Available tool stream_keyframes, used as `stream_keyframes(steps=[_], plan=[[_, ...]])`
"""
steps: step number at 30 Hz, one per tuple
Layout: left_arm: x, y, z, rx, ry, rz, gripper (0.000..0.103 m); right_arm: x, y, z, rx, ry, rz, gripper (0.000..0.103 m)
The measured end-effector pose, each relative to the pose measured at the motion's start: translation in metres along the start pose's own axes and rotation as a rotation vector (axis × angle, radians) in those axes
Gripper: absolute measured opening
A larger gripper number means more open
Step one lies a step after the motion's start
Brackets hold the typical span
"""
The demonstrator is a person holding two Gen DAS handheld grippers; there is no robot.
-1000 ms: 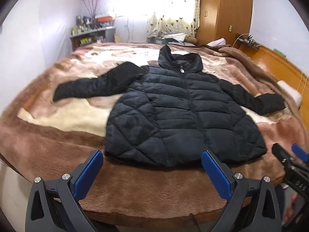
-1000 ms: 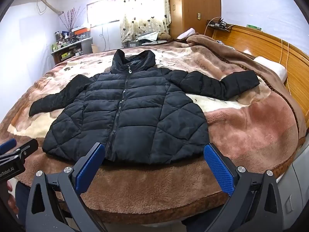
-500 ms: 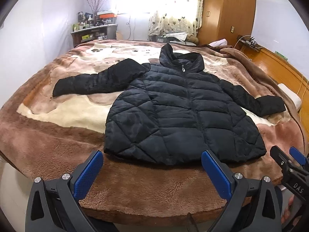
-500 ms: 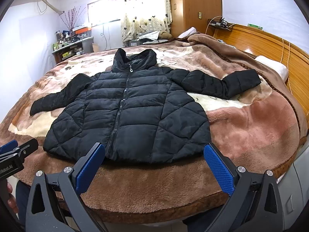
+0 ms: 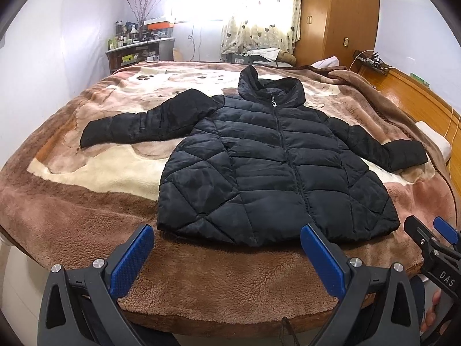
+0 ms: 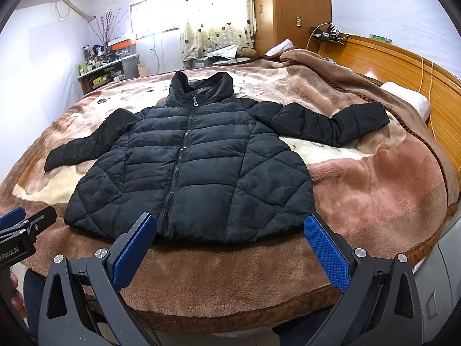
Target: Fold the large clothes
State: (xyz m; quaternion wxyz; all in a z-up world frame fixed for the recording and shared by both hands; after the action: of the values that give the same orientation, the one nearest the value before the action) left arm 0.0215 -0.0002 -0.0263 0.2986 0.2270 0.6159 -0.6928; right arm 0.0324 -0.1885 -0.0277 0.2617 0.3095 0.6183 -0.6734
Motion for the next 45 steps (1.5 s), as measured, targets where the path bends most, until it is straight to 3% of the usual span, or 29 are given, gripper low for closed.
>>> stream_keyframes(steps=[45], plan=[[-0.012, 0.024, -0.004, -0.017, 0.002, -0.040, 0.103, -0.001, 0.016, 0.007, 0.018, -0.001, 0.006, 0.102]])
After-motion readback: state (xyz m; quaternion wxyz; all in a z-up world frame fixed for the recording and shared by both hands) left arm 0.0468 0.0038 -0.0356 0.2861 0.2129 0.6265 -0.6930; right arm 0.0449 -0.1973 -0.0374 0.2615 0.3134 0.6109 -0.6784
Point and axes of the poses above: each gripper's, at about its wrist camera, not at the fingertips, and y roughly the way its jaws point, z to its right, x to its underside, the point moved 3 cm from there along y, roughly the way its jaws point, and after that the axes turned 6 degrees about -y, right-handed, at the moved point
